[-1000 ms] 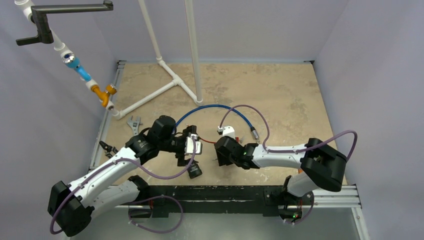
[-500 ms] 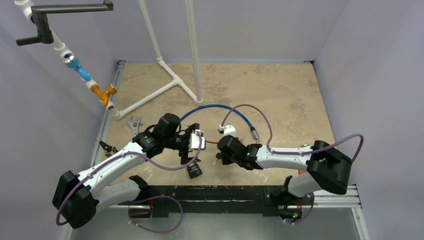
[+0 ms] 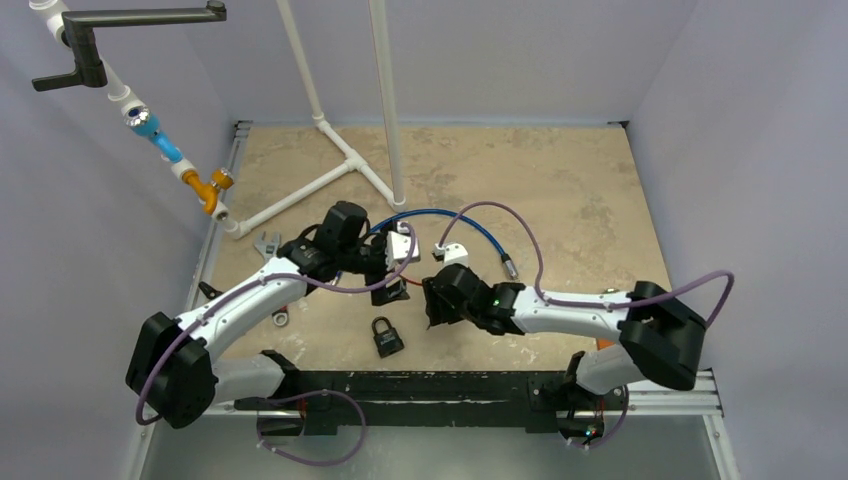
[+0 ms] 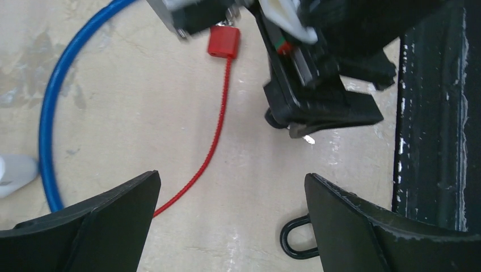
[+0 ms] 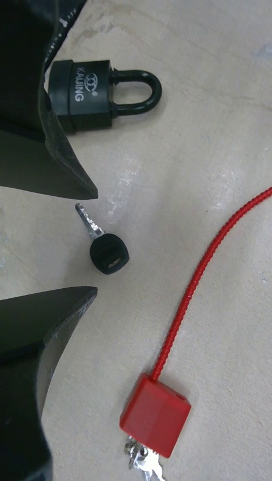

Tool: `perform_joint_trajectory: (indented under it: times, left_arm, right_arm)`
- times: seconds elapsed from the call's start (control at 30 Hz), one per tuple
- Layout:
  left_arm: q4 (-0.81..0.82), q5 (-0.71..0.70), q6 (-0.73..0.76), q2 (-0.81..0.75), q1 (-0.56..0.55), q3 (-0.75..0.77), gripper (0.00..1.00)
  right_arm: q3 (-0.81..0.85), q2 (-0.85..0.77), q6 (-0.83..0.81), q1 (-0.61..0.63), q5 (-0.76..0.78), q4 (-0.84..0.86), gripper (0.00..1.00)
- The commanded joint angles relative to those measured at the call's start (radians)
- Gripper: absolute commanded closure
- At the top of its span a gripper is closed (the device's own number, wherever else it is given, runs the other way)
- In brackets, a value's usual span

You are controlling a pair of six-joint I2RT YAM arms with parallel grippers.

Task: Unlock with the key

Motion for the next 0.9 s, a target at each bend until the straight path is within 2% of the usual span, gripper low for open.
perform_joint_trajectory:
  times: [0.0,0.17,0.37,0.57,0.67,0.87]
  left_arm:
    - [-0.009,0.012,-0.119,-0.015,0.059,0.078,0.00]
    - [-0.052,-0.001,-0.159,-0.064,0.091,0.081,0.00]
    - [-0.088,-0.009,-0.162,-0.131,0.098,0.079,0.00]
    - [-0.134,-0.027,-0.167,-0.174,0.114,0.099,0.00]
    - [-0.156,-0.024,-0.156,-0.196,0.126,0.100,0.00]
    - [-0.157,0.004,-0.179,-0.224,0.162,0.092,0.00]
  right_arm:
    - [0.111,0.106,-0.018,-0.005,0.049,-0.072,0.43]
    - [0.153,0.179,0.003,-0.004,0.052,-0.090,0.47]
    - [0.237,0.283,0.037,0.004,0.088,-0.205,0.54]
    - [0.285,0.358,0.078,0.019,0.069,-0.240,0.57]
    - [0.309,0.386,0.097,0.041,0.085,-0.262,0.65]
    - [0.322,0.396,0.115,0.052,0.119,-0.299,0.90]
